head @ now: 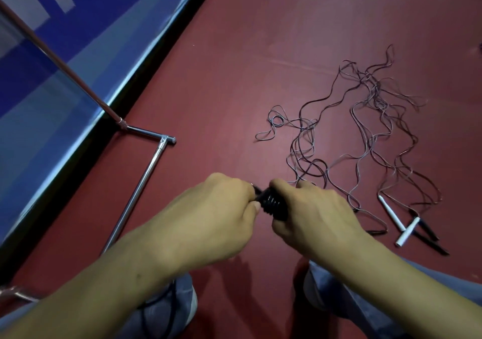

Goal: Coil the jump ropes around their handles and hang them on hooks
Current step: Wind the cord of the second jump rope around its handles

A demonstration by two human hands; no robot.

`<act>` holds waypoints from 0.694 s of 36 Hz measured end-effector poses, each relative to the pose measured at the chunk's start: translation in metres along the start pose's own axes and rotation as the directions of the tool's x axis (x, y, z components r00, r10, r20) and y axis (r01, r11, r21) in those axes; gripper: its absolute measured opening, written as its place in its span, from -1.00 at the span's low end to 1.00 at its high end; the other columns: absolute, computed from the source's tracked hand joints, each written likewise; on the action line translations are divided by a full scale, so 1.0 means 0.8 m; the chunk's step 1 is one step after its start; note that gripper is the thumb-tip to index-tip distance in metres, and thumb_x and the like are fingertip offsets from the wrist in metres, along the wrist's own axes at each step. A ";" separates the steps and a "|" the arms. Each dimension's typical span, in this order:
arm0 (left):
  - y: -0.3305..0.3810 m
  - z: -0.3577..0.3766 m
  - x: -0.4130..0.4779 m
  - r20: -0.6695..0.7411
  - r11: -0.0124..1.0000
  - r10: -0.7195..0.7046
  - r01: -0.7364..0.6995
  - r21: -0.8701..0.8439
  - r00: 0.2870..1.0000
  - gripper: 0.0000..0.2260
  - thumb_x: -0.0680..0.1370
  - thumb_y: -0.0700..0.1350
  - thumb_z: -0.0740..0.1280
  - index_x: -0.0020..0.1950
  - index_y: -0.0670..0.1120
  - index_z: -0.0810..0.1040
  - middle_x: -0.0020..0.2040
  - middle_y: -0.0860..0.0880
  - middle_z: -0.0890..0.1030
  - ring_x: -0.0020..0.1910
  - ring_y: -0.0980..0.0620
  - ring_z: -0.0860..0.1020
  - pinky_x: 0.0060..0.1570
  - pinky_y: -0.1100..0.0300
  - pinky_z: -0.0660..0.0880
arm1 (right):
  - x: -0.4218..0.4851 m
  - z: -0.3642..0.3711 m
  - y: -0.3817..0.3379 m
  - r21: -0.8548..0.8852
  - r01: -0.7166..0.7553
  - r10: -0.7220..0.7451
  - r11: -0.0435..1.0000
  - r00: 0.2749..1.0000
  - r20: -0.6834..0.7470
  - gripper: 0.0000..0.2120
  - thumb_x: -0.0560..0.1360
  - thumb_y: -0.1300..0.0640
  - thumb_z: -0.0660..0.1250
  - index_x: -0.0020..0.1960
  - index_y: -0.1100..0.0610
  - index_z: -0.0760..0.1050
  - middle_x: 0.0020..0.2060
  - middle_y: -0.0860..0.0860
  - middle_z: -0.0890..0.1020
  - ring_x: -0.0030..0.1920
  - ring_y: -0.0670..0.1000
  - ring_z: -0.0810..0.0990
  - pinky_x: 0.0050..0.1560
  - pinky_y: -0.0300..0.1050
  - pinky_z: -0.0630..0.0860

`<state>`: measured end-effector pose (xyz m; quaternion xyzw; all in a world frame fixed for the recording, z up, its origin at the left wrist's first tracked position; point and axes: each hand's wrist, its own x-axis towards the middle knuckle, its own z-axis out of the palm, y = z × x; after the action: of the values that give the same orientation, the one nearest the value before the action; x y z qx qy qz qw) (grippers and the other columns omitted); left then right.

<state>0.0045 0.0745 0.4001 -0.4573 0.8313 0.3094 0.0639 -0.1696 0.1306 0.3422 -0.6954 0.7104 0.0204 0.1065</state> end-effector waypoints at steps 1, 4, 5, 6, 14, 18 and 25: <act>0.001 0.000 0.000 -0.035 0.997 -0.006 0.003 -0.072 0.999 -0.65 0.67 0.09 0.18 -0.24 -0.06 0.46 -0.41 0.02 0.46 -0.49 -0.01 0.39 -0.44 0.10 0.35 | 0.002 -0.002 0.001 0.008 -0.002 0.002 1.000 1.000 -0.018 -0.59 0.47 -0.14 0.25 0.28 -0.12 0.28 -0.07 -0.02 0.50 -0.09 0.21 0.62 -0.26 -0.06 0.33; 0.000 -0.002 0.004 -0.143 0.973 -0.062 0.028 -0.231 0.988 -0.61 0.67 0.10 0.19 -0.21 -0.11 0.57 -0.56 0.05 0.38 -0.56 0.05 0.29 -0.52 0.20 0.27 | 0.008 -0.010 0.004 0.045 -0.014 0.017 0.999 0.998 -0.068 -0.40 0.48 -0.16 0.25 0.48 -0.25 0.16 0.02 -0.02 0.48 -0.05 0.21 0.63 -0.22 -0.07 0.34; -0.001 -0.003 0.005 -0.177 0.965 -0.077 0.029 -0.259 0.981 -0.63 0.66 0.08 0.22 -0.21 -0.10 0.60 -0.58 0.06 0.36 -0.57 0.06 0.29 -0.53 0.23 0.25 | 0.010 -0.014 0.005 0.059 -0.025 0.029 0.998 0.997 -0.078 -0.37 0.48 -0.17 0.25 0.51 -0.27 0.12 0.06 -0.01 0.48 -0.04 0.22 0.63 -0.21 -0.07 0.35; -0.002 -0.005 0.005 -0.205 0.959 -0.090 0.029 -0.281 0.975 -0.65 0.66 0.07 0.24 -0.21 -0.10 0.61 -0.59 0.07 0.35 -0.57 0.06 0.29 -0.52 0.24 0.26 | 0.011 -0.016 0.006 0.072 -0.037 0.043 0.997 0.995 -0.085 -0.35 0.48 -0.17 0.25 0.52 -0.26 0.11 0.07 -0.01 0.49 -0.04 0.24 0.62 -0.20 -0.06 0.36; -0.003 -0.010 0.007 -0.183 0.807 -0.187 0.044 -0.589 0.965 -0.66 0.64 0.05 0.28 -0.22 -0.11 0.62 -0.48 -0.02 0.39 -0.51 0.02 0.26 -0.40 0.15 0.21 | 0.005 -0.018 0.000 0.056 -0.033 0.036 0.998 0.998 -0.047 -0.68 0.46 -0.19 0.25 0.12 -0.08 0.31 -0.09 -0.05 0.48 -0.08 0.20 0.60 -0.23 -0.05 0.31; 0.005 -0.002 0.006 -0.071 0.743 -0.166 0.077 -0.665 0.984 -0.63 0.68 0.00 0.19 -0.25 -0.10 0.57 -0.51 0.01 0.47 -0.58 0.06 0.32 -0.47 0.25 0.26 | 0.004 -0.021 -0.004 0.032 -0.041 0.042 0.999 0.998 -0.043 -0.68 0.47 -0.19 0.25 0.13 -0.07 0.31 -0.10 -0.05 0.42 -0.07 0.19 0.61 -0.24 -0.06 0.28; 0.012 -0.009 0.009 0.051 0.362 -0.124 0.093 -0.927 0.991 -0.68 0.71 -0.11 0.16 -0.21 -0.16 0.49 -0.44 -0.15 0.50 -0.59 0.02 0.35 -0.56 0.24 0.32 | 0.005 -0.026 -0.002 0.055 -0.032 0.038 0.998 0.994 -0.106 -0.41 0.49 -0.19 0.23 0.48 -0.22 0.16 0.02 -0.04 0.50 -0.01 0.20 0.63 -0.23 -0.06 0.29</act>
<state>-0.0060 0.0689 0.4073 -0.4720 0.4833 0.7111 -0.1949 -0.1709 0.1230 0.3619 -0.6797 0.7276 -0.0340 0.0865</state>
